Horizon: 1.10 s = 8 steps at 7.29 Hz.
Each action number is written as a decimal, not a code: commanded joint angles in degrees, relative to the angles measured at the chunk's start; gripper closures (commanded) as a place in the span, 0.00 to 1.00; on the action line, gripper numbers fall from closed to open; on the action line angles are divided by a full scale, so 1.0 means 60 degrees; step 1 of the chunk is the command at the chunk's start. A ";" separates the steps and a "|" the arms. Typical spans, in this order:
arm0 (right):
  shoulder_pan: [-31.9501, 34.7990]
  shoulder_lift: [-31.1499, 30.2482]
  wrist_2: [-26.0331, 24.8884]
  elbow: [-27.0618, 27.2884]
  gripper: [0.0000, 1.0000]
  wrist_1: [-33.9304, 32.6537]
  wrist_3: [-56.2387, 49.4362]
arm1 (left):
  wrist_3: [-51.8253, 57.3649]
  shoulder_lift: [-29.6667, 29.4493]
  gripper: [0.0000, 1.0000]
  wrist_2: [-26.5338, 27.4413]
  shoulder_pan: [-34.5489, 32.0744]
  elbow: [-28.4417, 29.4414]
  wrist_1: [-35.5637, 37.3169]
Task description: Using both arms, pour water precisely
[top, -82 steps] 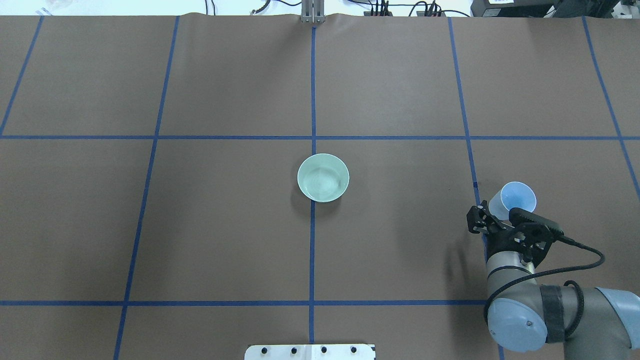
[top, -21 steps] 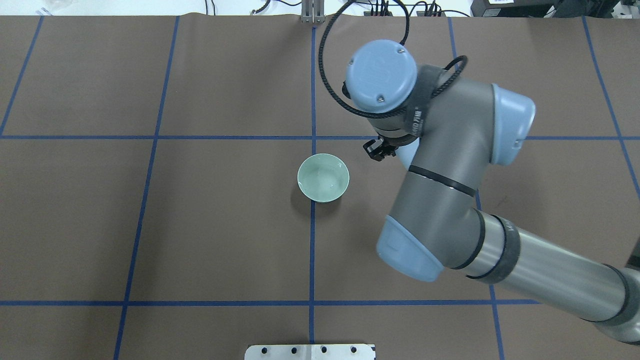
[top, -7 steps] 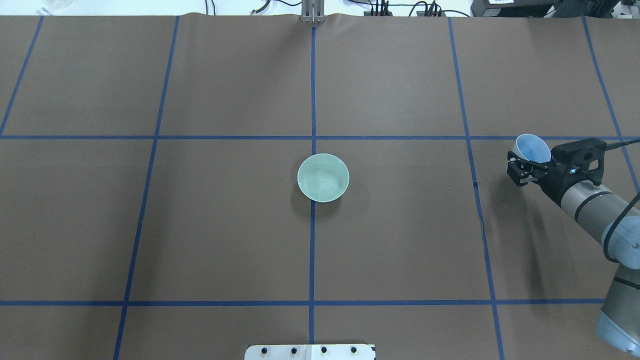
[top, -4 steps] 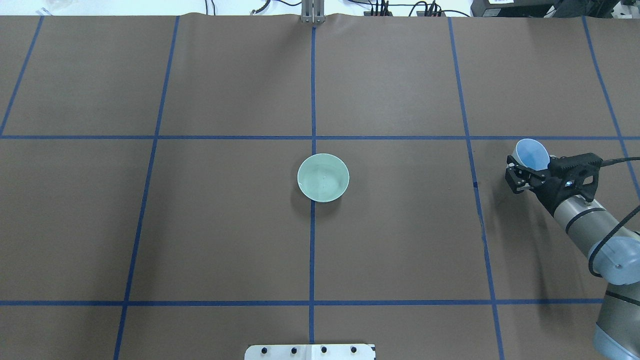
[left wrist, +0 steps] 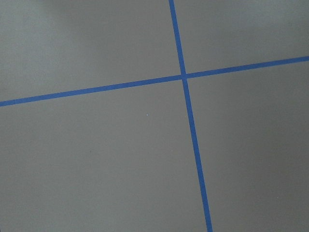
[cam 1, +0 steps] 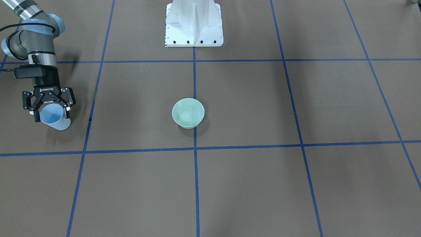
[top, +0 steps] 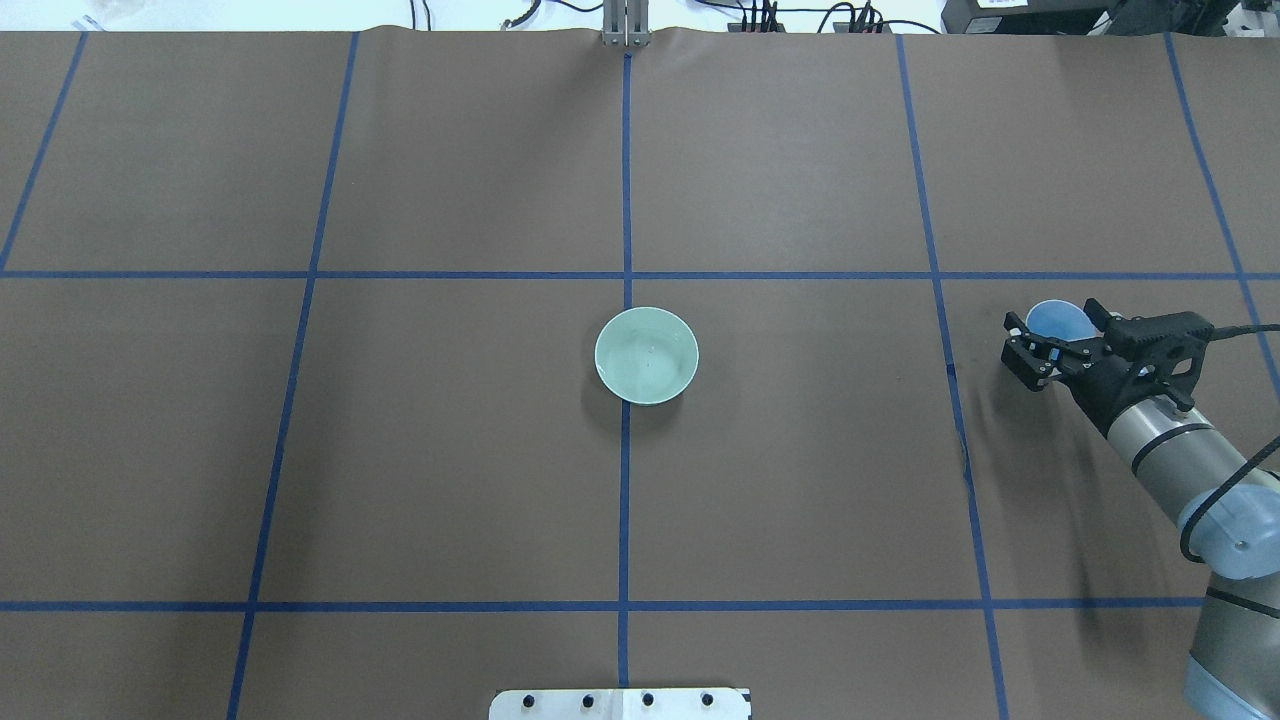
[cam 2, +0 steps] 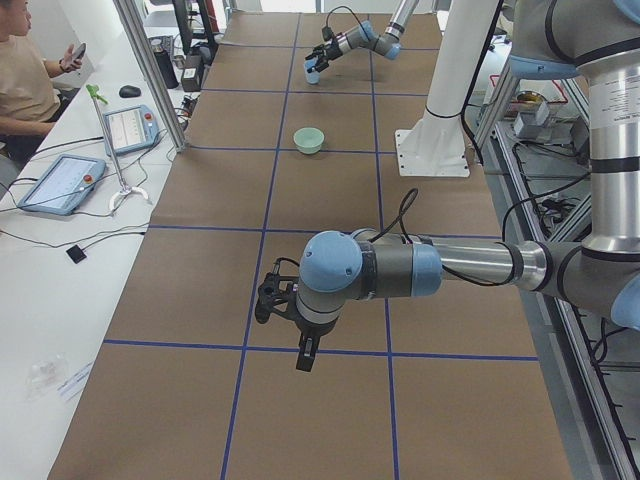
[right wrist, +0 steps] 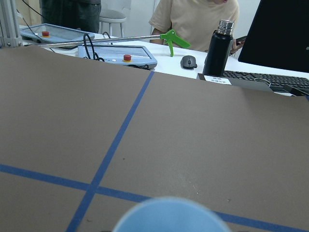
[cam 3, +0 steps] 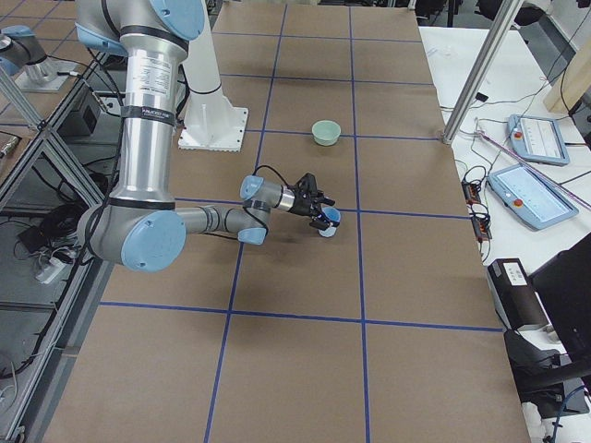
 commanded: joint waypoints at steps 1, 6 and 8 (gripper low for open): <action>0.0286 -0.0118 0.0845 0.0387 0.00 0.0032 -0.0224 | -0.0049 0.0015 0.00 0.0000 0.0000 0.0000 0.0015; 0.4735 0.1182 0.7391 0.0388 0.00 -0.2361 -0.1055 | -0.0079 -0.0029 0.00 -0.1751 0.0000 -0.0014 -0.0889; 0.5994 0.2161 0.9118 0.0374 0.00 -0.5065 -0.2386 | -0.0807 -0.0044 0.00 -0.2051 0.0015 0.0000 -0.2364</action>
